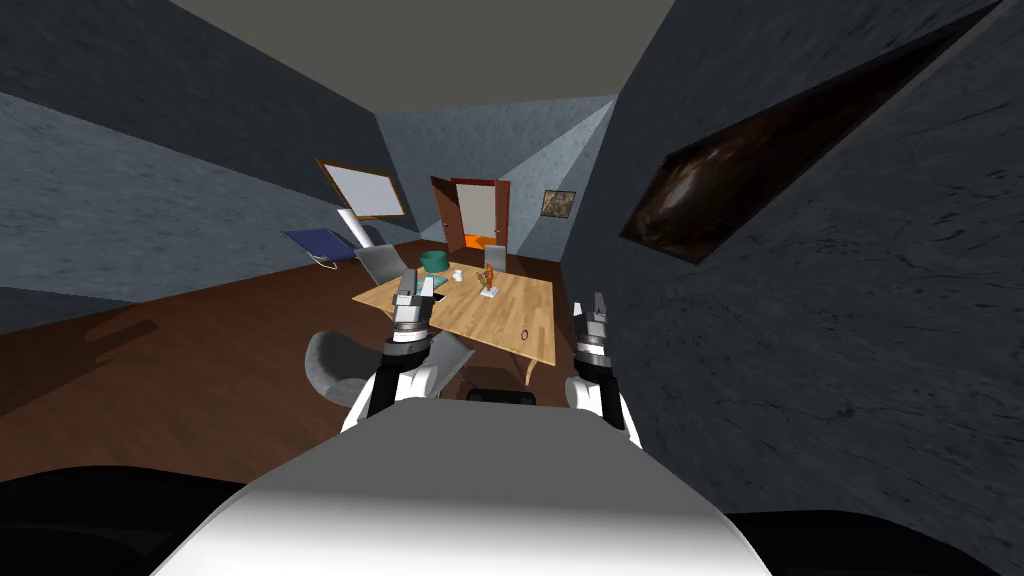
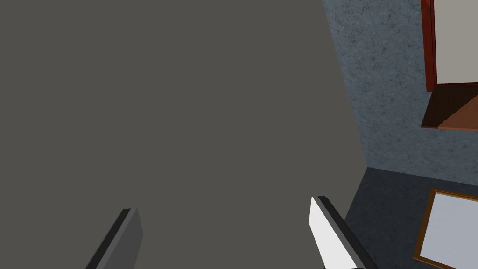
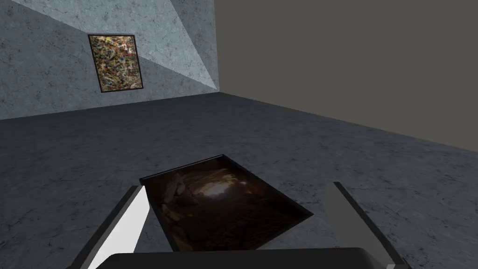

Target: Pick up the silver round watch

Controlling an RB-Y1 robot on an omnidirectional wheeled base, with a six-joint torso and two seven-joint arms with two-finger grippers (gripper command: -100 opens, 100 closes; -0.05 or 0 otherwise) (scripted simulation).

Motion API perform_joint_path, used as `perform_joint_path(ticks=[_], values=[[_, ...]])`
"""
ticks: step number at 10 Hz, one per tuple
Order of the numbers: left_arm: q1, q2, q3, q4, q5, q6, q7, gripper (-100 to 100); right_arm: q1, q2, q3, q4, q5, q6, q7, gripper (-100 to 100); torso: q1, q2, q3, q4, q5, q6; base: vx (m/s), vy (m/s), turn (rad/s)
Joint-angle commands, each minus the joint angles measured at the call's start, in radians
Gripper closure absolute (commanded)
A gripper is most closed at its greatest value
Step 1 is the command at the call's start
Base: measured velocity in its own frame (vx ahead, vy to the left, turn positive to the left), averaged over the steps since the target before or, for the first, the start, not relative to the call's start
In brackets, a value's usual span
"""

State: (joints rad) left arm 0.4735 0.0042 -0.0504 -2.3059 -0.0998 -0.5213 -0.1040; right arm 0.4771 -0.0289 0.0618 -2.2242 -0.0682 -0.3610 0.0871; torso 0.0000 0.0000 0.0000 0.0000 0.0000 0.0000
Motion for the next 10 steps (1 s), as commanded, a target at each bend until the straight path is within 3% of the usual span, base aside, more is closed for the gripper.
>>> perform_joint_path(ticks=[1,5,10], values=[[0.0,0.0,0.0,0.0,0.0,0.0,0.0,0,-0.012,-0.034,0.0,0.018,-0.003,0.012,0.005,-100,0.0,0.0,0.0,0.0,0.0,0.0,0.0,-0.003,0.063],[0.0,0.0,0.0,0.0,0.0,0.0,0.0,0,-0.053,-0.116,0.001,0.081,-0.013,0.053,0.023,-100,-0.001,0.0,0.0,0.0,0.0,0.0,0.0,-0.011,0.076],[0.0,0.0,0.0,0.0,0.0,0.0,0.0,0,-0.131,-0.25,0.009,0.207,-0.034,0.14,0.058,-100,-0.001,0.0,0.0,0.0,0.0,0.0,-0.005,-0.011,0.122]])
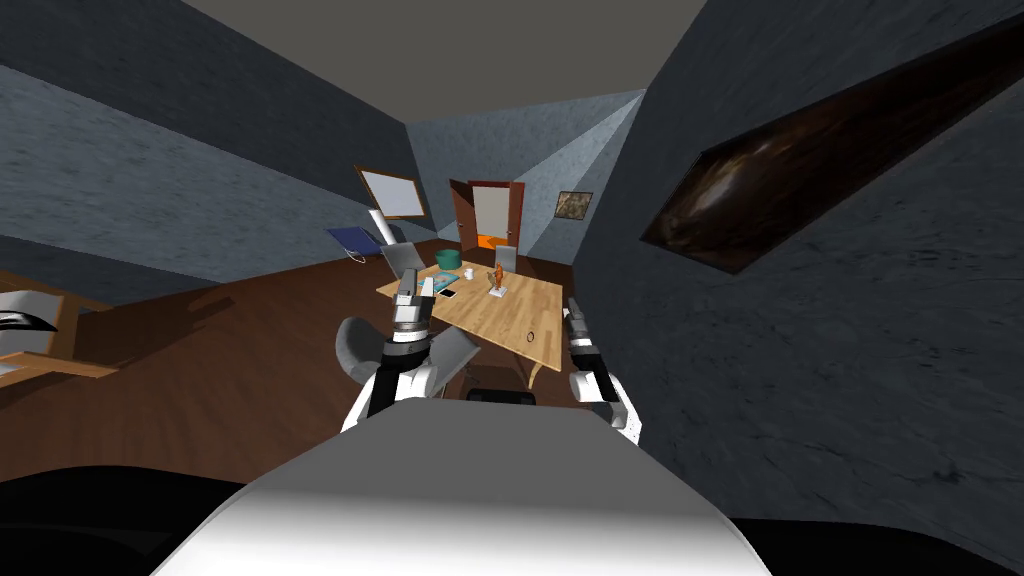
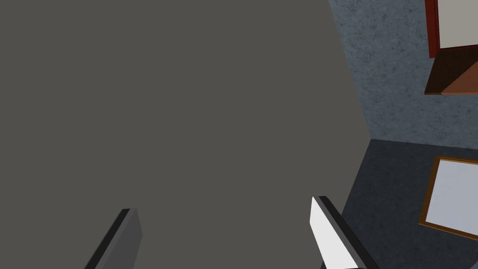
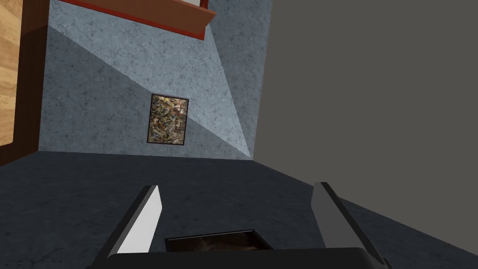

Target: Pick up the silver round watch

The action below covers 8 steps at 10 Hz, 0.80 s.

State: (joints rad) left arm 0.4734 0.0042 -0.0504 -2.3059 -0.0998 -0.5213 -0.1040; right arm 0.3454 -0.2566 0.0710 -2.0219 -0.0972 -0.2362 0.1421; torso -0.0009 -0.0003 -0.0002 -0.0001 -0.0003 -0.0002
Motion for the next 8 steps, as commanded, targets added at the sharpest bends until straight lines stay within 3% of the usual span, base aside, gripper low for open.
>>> perform_joint_path(ticks=[1,6,7,8], values=[[0.0,0.0,0.0,0.0,0.0,0.0,0.0,0,-0.018,-0.05,0.003,0.035,-0.01,0.037,0.011,-100,0.0,0.0,0.0,0.0,0.0,0.0,-0.008,-0.001,0.172],[0.0,0.0,0.0,0.0,0.0,0.0,0.0,0,-0.11,-0.202,0.029,0.2,-0.035,0.157,0.05,-100,0.002,0.0,0.0,0.0,0.0,0.0,-0.011,0.017,0.169],[0.0,0.0,0.0,0.0,0.0,0.0,0.0,0,-0.11,-0.202,0.029,0.212,-0.035,0.157,0.05,-100,0.002,0.0,0.0,0.0,0.001,0.0,-0.006,0.022,0.063],[0.0,0.0,0.0,0.0,0.0,0.0,0.0,0,-0.128,-0.231,0.037,0.251,-0.04,0.184,0.058,-100,0.002,0.0,0.0,0.0,0.001,0.001,-0.011,0.028,0.148]])
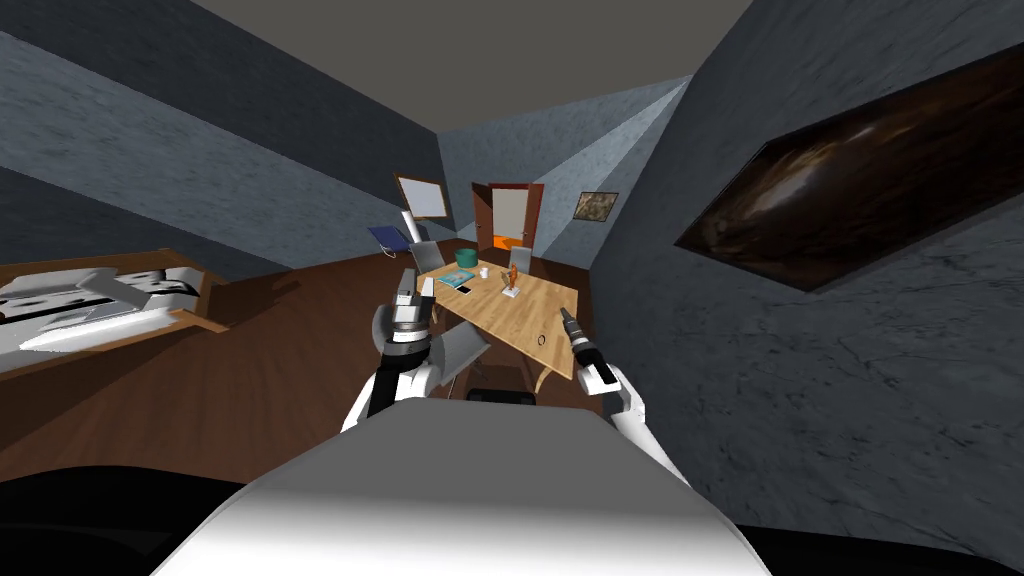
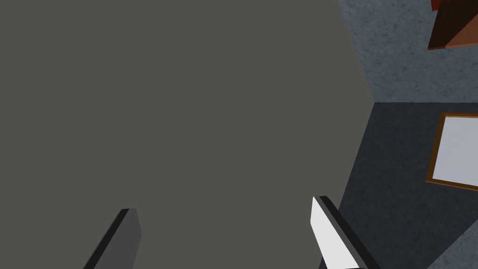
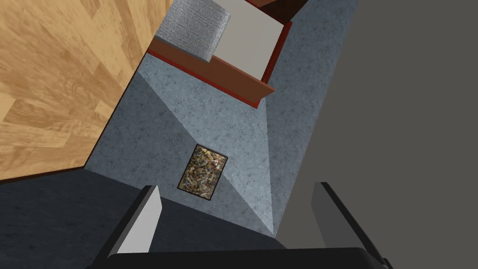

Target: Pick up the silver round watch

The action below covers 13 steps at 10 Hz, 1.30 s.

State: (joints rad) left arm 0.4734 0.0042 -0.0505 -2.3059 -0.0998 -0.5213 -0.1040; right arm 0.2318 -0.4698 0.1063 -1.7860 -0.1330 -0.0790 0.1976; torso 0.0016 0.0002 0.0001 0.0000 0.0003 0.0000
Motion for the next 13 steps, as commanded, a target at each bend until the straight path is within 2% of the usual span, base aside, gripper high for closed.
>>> perform_joint_path(ticks=[1,2,5,6,7,8,10,11,13], values=[[0.0,0.0,0.0,0.0,0.0,0.0,0.0,0,-0.031,-0.046,0.011,0.05,-0.009,0.05,0.009,-100,0.0,0.0,0.0,0.0,0.0,0.0,-0.015,0.044,0.209],[0.0,0.0,0.0,0.0,0.0,0.0,0.0,0,-0.031,-0.046,0.011,0.055,-0.009,0.054,0.009,-100,0.001,0.0,0.0,0.0,0.0,0.0,-0.011,0.03,0.057],[0.0,0.0,0.0,0.0,0.0,0.0,0.0,0,-0.079,-0.128,0.046,0.168,-0.024,0.138,0.029,-100,0.001,0.0,0.0,0.0,0.0,0.0,-0.008,0.052,0.189],[0.0,0.0,0.0,0.0,0.0,0.0,0.0,0,-0.079,-0.128,0.046,0.18,-0.024,0.139,0.029,-100,0.003,0.0,0.0,0.0,0.001,0.0,-0.009,0.057,0.054],[0.0,0.0,0.0,0.0,0.0,0.0,0.0,0,-0.093,-0.153,0.059,0.21,-0.028,0.168,0.035,-100,0.002,0.0,0.0,0.0,0.001,0.001,-0.001,0.064,0.123],[0.0,0.0,0.0,0.0,0.0,0.0,0.0,0,-0.093,-0.153,0.059,0.222,-0.028,0.168,0.035,-100,0.002,0.0,0.0,0.0,0.001,0.0,-0.004,0.046,0.074],[0.0,0.0,0.0,0.0,0.0,0.0,0.0,0,-0.118,-0.202,0.089,0.295,-0.037,0.227,0.045,-100,0.002,0.0,0.0,0.0,0.0,0.0,-0.008,0.069,0.187],[0.0,0.0,0.0,0.0,0.0,0.0,0.0,0,-0.118,-0.202,0.089,0.306,-0.037,0.227,0.045,-100,0.004,0.0,0.0,0.0,0.001,0.0,-0.008,0.067,0.069],[0.0,0.0,0.0,0.0,0.0,0.0,0.0,0,-0.14,-0.245,0.122,0.371,-0.044,0.286,0.054,-100,0.002,0.001,0.0,0.0,0.001,0.0,-0.013,0.067,0.168]])
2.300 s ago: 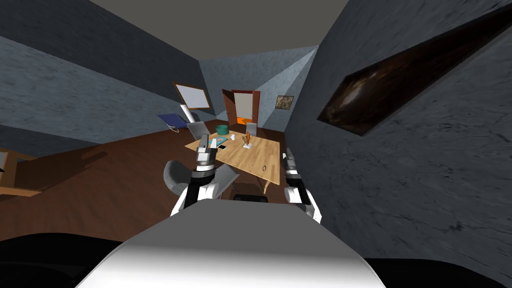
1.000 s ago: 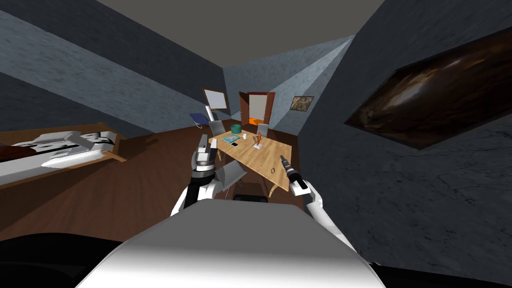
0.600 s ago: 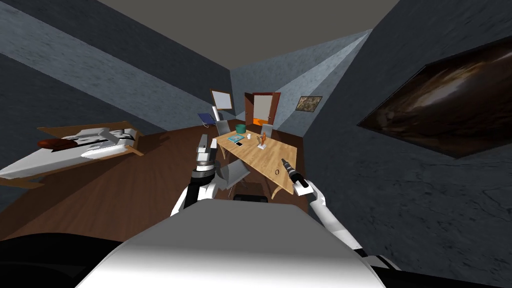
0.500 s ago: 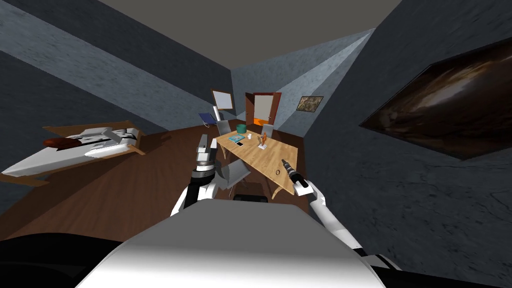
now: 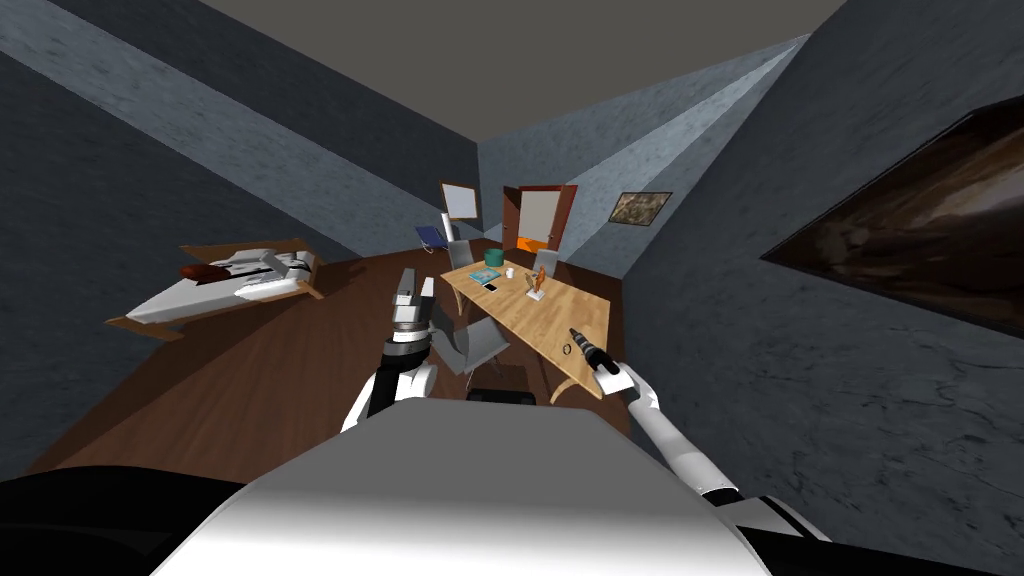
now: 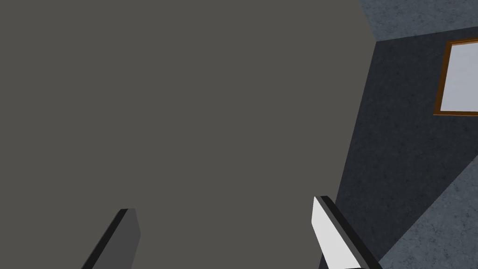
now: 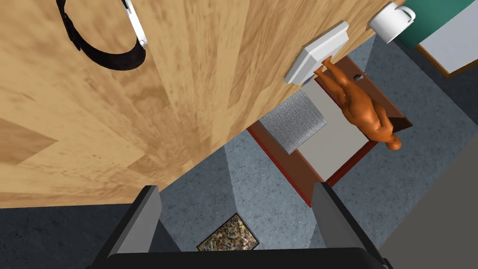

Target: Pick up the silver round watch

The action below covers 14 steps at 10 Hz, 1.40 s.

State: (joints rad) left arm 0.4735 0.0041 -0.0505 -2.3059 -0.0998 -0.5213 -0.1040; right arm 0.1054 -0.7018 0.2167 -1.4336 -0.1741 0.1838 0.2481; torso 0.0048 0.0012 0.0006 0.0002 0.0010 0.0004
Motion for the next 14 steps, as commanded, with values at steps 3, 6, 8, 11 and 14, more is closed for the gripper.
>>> perform_joint_path(ticks=[3,6,8,11,14], values=[[0.0,0.0,0.0,0.0,0.0,0.0,0.0,0,-0.023,-0.032,0.029,0.08,-0.007,0.052,0.007,-100,0.0,-0.001,-0.001,0.0,0.0,0.0,0.005,0.071,0.089],[0.0,0.0,0.0,0.0,0.0,0.0,0.0,0,-0.04,-0.068,0.063,0.161,-0.014,0.108,0.013,-100,0.002,-0.001,0.0,0.0,0.001,0.0,0.003,0.091,0.138],[0.0,0.0,0.0,0.0,0.0,0.0,0.0,0,-0.054,-0.099,0.096,0.236,-0.02,0.159,0.018,-100,0.0,-0.001,0.0,0.0,0.0,0.0,0.01,0.08,0.149],[0.0,0.0,0.0,0.0,0.0,0.0,0.0,0,-0.065,-0.126,0.128,0.303,-0.025,0.205,0.021,-100,0.0,-0.001,-0.001,0.0,0.0,0.0,0.013,0.085,0.121],[0.0,0.0,0.0,0.0,0.0,0.0,0.0,0,-0.074,-0.148,0.155,0.359,-0.029,0.244,0.024,-100,0.002,-0.001,-0.001,0.0,0.001,0.0,0.019,0.095,0.108]])
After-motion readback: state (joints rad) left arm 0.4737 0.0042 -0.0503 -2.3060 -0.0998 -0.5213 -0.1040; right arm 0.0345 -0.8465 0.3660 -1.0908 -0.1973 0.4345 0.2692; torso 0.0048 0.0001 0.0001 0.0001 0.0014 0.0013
